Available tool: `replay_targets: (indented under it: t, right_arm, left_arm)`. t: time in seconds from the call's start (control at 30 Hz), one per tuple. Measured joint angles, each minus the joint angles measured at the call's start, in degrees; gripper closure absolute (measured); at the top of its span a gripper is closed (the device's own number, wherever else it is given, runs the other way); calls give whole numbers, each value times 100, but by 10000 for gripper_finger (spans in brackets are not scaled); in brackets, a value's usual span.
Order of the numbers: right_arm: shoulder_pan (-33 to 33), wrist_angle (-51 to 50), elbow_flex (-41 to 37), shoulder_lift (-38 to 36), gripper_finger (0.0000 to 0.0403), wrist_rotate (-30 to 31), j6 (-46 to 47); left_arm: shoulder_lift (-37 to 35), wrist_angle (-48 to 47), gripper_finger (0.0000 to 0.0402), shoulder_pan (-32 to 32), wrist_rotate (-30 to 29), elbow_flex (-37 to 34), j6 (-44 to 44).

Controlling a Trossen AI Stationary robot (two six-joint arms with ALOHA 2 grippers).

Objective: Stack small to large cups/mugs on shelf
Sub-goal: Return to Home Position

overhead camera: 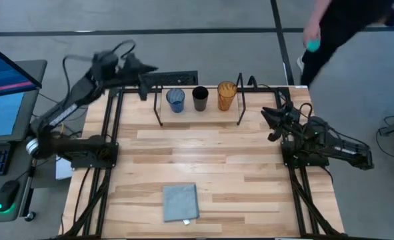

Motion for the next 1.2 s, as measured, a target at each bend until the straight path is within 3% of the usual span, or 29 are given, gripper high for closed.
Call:
replay_targets:
  t: [0.17,0.4,0.53,0.9,1.2]
  right_arm:
    - [-394,-345,169,-1,290,-43,-140]
    - [-1215,-660,166,7,290,-926,193]
    - [-1781,-683,166,15,290,-1109,175]
    - [-3371,-777,-9,87,290,-2700,581]
    - [-3939,-720,-9,76,290,-2792,734]
  left_arm:
    - [-1360,1607,161,-6,-383,-2011,-479]
    - [-2603,2439,161,40,-741,-3856,-949]
    - [-2927,2619,161,115,-854,-4399,-1036]
    - [-3423,3449,161,570,-920,-5484,-1503]
    - [-4017,3876,161,649,-893,-6210,-1867]
